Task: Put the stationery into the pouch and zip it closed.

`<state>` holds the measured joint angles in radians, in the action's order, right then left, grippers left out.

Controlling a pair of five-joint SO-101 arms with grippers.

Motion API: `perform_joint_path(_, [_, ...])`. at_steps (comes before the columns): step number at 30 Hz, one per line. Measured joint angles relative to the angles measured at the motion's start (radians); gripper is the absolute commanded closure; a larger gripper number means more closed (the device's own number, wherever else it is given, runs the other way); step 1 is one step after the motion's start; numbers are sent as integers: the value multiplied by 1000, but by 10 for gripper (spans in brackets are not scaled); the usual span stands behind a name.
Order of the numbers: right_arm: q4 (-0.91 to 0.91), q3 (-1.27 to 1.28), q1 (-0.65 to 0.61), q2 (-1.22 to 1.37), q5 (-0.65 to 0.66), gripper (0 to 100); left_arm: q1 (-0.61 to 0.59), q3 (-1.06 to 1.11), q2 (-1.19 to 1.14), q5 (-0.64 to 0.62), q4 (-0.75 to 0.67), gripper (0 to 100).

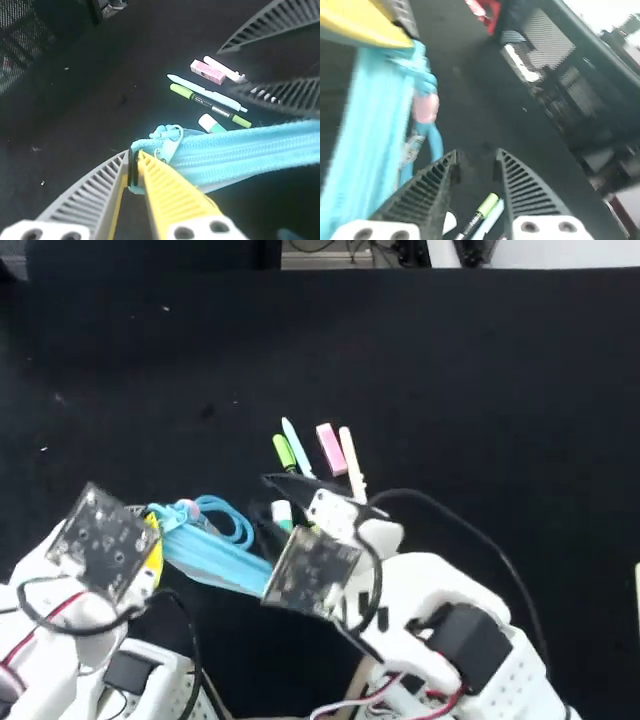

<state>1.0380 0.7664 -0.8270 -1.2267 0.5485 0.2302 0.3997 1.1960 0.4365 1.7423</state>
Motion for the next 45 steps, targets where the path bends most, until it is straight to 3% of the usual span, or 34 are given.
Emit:
perform_joint_path(3, [0,0,-41,60,-2,686,0,8,43,17,0,971])
perform_joint_path(15, [0,-31,-275,172,-41,716,2,106,201,26,2,971])
perform_joint_path(22, [-34,-31,-279,172,-41,727,2,127,241,26,2,971])
perform_joint_path(27, [-104,-20,-279,172,-40,843,2,127,241,26,2,971])
perform_joint_path(34, [-109,-20,-279,180,-40,739,2,130,250,26,2,971])
perform_joint_path(45, [83,-259,-256,414,-43,734,2,133,250,26,2,971])
